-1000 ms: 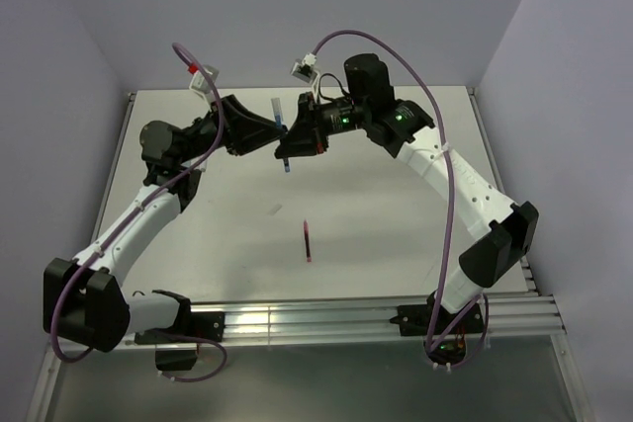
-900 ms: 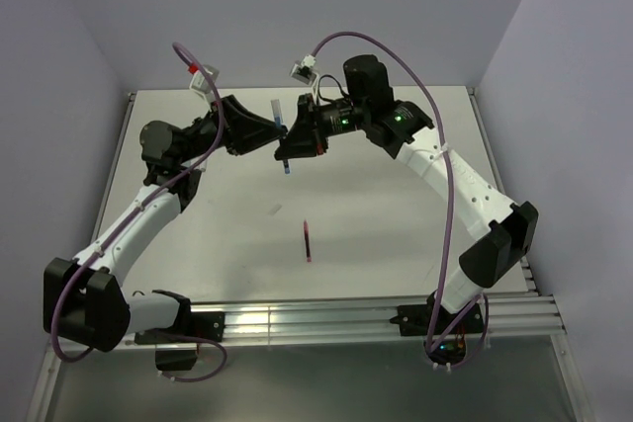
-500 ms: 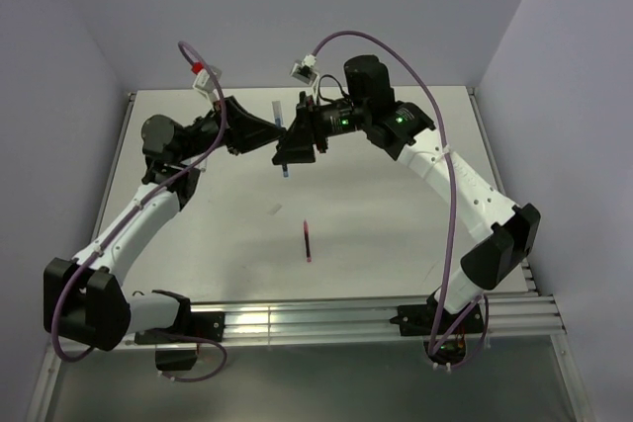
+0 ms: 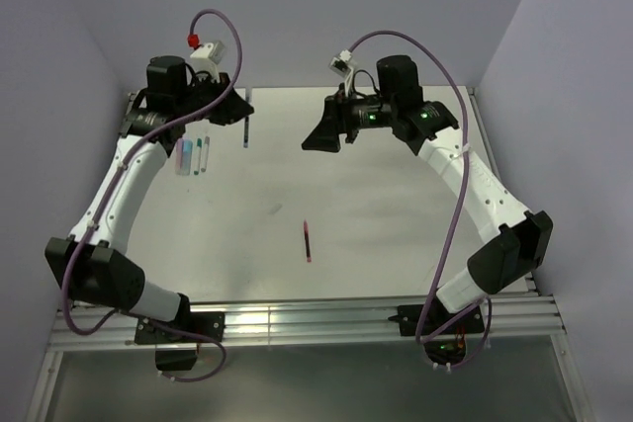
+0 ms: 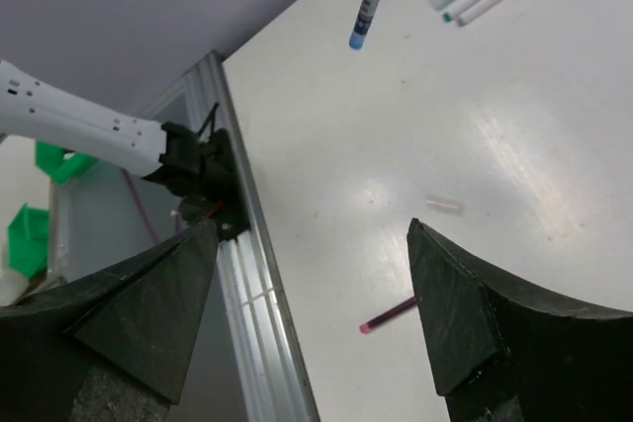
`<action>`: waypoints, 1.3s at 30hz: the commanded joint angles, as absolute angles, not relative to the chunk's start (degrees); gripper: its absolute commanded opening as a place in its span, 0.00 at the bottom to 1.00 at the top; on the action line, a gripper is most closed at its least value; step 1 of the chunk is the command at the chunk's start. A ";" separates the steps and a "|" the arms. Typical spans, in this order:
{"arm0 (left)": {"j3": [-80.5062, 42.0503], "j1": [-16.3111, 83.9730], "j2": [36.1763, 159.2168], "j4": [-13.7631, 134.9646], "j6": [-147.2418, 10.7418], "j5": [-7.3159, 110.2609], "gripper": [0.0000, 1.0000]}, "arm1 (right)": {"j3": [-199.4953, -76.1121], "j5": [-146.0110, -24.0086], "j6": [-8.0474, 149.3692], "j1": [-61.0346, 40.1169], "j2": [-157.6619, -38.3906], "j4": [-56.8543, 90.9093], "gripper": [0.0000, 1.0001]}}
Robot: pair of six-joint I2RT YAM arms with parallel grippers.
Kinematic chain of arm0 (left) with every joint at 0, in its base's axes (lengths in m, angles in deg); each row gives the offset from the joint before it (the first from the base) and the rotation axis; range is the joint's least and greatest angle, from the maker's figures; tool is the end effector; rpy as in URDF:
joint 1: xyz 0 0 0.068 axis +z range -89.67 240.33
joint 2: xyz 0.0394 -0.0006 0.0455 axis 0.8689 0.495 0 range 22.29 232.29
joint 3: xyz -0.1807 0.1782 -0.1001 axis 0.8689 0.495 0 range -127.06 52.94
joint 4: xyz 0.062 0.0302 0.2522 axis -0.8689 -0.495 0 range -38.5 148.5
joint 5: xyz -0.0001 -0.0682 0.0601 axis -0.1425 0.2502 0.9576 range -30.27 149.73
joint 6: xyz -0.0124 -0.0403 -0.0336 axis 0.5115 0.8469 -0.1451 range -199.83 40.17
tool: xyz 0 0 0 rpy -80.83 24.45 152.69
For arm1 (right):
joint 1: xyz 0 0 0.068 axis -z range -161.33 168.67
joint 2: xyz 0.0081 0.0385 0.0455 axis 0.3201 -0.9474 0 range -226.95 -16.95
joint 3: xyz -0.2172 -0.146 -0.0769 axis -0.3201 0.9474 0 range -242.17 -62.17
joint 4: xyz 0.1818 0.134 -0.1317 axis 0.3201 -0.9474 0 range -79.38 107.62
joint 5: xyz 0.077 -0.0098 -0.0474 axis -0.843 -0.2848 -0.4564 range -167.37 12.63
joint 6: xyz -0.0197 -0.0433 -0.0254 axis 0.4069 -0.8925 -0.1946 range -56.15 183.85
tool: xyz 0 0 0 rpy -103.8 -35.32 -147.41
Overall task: Insert the pens into the pen caps
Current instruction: Place the pen at the center of the board.
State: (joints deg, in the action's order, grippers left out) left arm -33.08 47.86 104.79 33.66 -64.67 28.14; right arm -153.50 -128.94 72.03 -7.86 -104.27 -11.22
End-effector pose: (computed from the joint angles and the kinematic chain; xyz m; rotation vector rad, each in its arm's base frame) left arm 0.3120 -0.0880 0.4122 0.3301 1.9523 -0.8512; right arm 0.2875 0.1746 0.4137 -0.9108 1.8404 1.2789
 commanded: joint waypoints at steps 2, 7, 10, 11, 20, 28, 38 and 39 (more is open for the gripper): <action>-40.29 50.30 112.88 18.44 -73.15 42.06 0.00 | -152.61 -125.89 69.12 -6.47 -100.79 -12.61 0.85; -50.85 54.88 128.09 8.75 -72.97 46.19 0.00 | -153.57 -124.74 68.68 -6.21 -101.49 -14.63 0.86; -51.04 56.81 132.59 9.71 -72.80 48.65 0.00 | -154.36 -124.04 68.24 -6.21 -102.46 -15.86 0.87; -50.60 57.08 133.12 11.11 -72.80 50.83 0.00 | -154.45 -123.86 68.07 -6.21 -102.55 -15.95 0.87; -56.12 57.61 145.22 12.53 -71.74 57.27 0.02 | -154.19 -124.57 68.07 -6.21 -104.04 -16.04 0.87; -60.35 57.96 151.66 12.18 -71.22 59.47 0.06 | -154.19 -125.27 67.98 -6.21 -104.92 -16.39 0.86; -63.60 57.96 155.44 11.56 -73.24 62.02 0.12 | -154.63 -126.06 68.33 -6.21 -106.24 -16.48 0.86; -63.60 57.96 155.71 11.48 -73.32 62.19 0.12 | -154.63 -126.06 68.33 -6.21 -106.24 -16.48 0.86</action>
